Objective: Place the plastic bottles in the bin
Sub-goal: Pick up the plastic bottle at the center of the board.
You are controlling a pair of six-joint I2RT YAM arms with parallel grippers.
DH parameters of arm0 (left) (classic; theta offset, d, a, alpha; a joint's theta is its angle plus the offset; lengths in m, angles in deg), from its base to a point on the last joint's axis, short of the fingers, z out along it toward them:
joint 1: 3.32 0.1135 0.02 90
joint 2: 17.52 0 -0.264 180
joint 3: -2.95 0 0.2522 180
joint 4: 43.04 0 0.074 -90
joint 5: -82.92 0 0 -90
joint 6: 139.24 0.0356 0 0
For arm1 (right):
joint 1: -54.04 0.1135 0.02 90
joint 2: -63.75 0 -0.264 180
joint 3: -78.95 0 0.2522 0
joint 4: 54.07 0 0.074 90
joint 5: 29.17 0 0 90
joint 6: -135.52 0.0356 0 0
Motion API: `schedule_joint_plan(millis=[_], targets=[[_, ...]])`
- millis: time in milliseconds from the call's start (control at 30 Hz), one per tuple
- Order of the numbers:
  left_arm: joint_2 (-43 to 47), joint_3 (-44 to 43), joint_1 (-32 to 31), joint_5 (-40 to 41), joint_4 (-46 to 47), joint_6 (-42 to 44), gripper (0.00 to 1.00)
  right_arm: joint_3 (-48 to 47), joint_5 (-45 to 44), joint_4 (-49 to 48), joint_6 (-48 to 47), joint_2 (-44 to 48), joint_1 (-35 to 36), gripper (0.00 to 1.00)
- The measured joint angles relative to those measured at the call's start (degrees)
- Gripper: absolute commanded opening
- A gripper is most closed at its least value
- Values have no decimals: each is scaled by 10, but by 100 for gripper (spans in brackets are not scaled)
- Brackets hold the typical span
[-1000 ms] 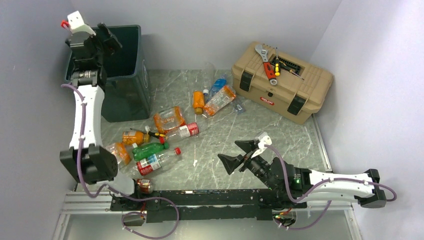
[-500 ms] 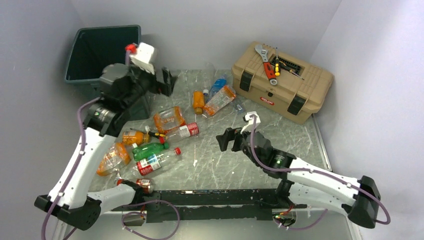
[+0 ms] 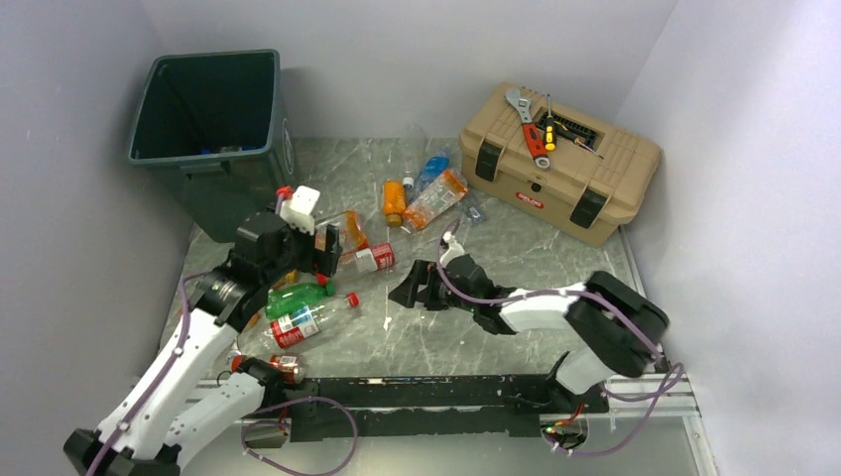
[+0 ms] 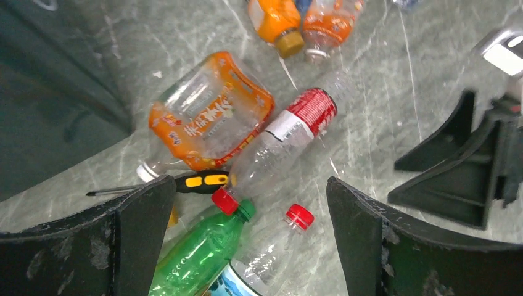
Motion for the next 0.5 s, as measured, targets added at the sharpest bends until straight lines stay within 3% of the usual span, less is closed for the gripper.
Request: schedule_joint_plan(millis=[300,500], targets=[[73,18,0,94,35,-31,96,-64,76,-214,152,-220,18,86],[79,21,0,113,35,-39,96,-130,74,-234,204,-282,40,77]])
